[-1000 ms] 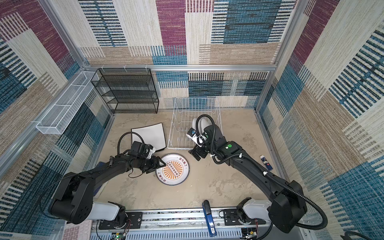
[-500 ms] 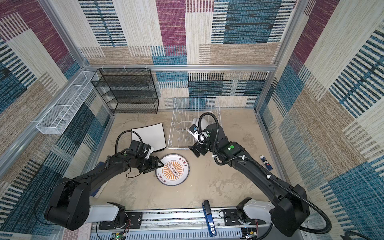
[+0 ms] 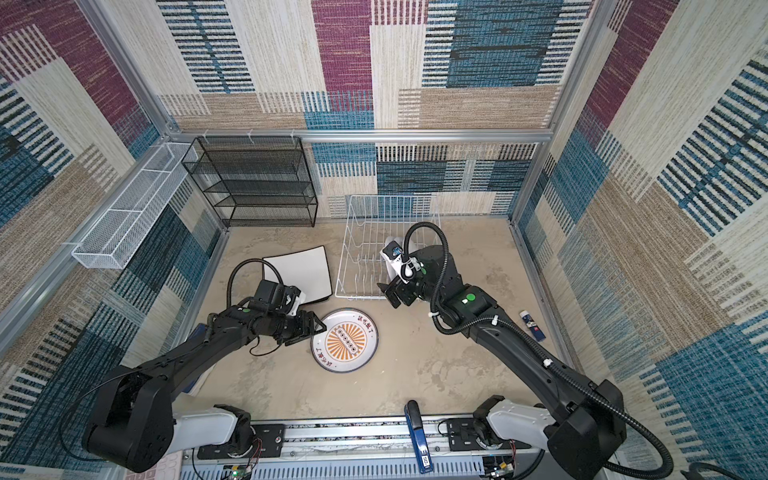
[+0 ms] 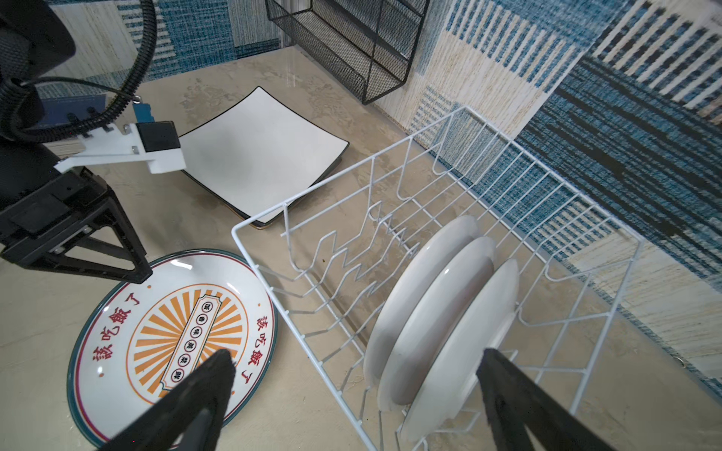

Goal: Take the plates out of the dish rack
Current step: 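Open the left gripper and draw it back while the right moves to the rack, then reach the left gripper to the rack's plates while the right holds beside them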

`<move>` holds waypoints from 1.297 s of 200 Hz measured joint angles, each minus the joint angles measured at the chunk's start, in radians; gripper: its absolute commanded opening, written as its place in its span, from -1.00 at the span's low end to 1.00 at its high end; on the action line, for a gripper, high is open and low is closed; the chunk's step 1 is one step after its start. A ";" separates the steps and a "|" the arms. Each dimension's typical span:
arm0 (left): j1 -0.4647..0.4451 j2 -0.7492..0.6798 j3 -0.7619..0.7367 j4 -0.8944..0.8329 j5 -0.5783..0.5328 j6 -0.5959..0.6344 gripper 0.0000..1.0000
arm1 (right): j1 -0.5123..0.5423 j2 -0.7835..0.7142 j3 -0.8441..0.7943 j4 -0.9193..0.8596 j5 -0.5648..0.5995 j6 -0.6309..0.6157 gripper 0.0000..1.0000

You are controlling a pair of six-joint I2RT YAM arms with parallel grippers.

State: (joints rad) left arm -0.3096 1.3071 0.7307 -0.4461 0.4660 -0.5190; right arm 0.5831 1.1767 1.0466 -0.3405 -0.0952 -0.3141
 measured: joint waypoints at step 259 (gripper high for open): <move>-0.204 0.406 0.895 -0.188 -0.017 0.099 0.36 | -0.292 -0.101 -0.064 -0.008 -0.117 0.318 0.98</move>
State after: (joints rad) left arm -0.5140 1.7130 1.6260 -0.6338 0.4488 -0.4202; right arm 0.2913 1.0760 0.9829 -0.3485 -0.2127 0.0036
